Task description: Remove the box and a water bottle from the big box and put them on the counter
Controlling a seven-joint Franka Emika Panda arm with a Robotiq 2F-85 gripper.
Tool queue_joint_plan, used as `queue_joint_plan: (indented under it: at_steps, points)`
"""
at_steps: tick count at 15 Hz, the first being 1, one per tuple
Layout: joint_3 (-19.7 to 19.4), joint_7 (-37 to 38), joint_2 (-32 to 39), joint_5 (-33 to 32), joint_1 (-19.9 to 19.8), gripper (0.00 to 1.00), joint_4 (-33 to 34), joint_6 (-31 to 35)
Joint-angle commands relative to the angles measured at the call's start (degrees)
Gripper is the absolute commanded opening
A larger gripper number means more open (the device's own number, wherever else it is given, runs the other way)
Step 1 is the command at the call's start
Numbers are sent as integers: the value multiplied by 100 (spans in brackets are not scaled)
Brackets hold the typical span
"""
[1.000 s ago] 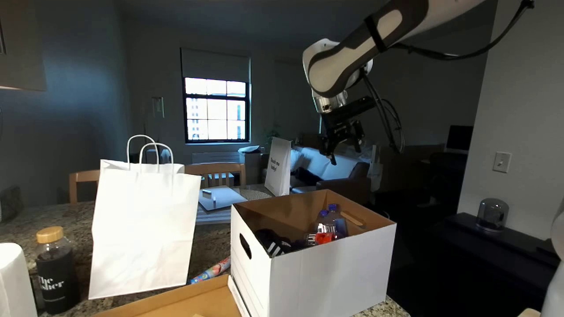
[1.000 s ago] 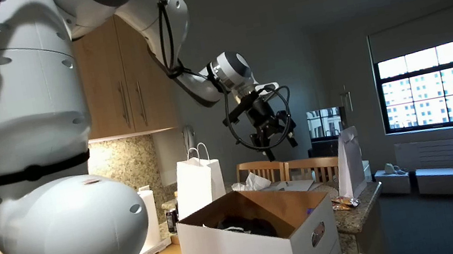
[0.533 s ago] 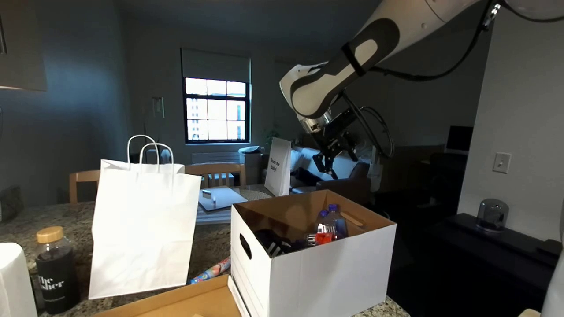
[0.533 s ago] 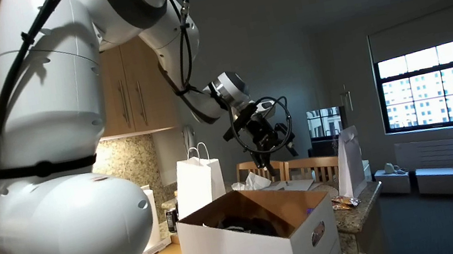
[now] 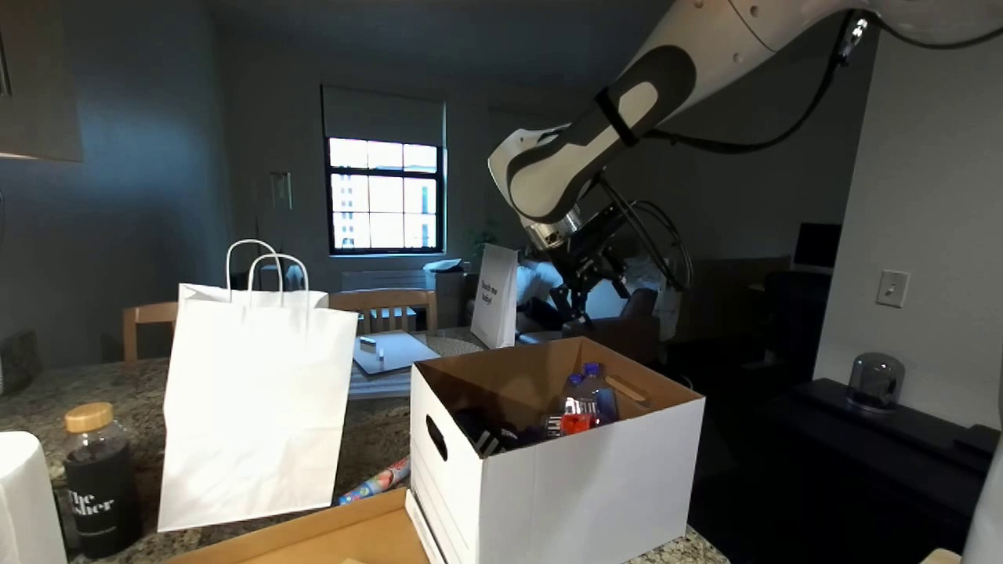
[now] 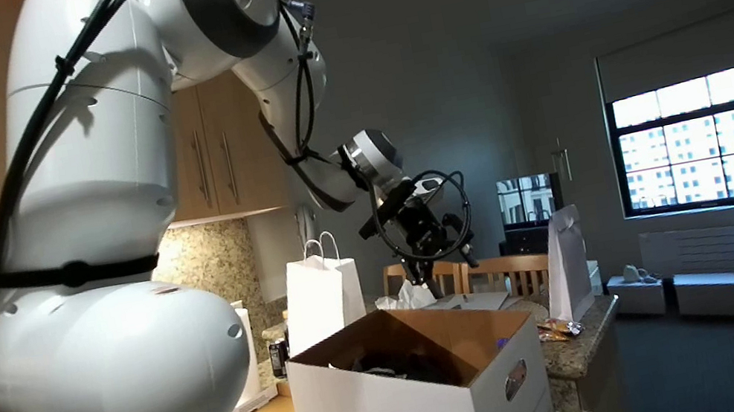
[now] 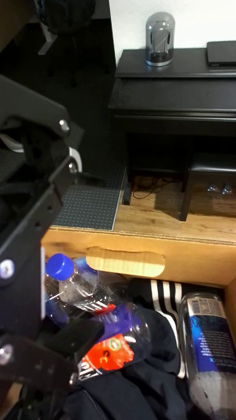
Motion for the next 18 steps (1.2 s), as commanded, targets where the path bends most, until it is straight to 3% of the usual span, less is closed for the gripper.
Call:
queue_joint_plan:
  at_steps: [1,5,9,10,14,18]
  points:
    - [-129,-134,303,237,-30,100,168,459]
    - [-301,-76,566,356,-38,100,381,1054]
    - [-427,-158,882,857,-62,100,723,866]
    - [-464,-15,745,591,44,100,538,969]
    - [-492,-14,814,620,63,100,584,968]
    - [-593,123,1286,631,51,100,868,885]
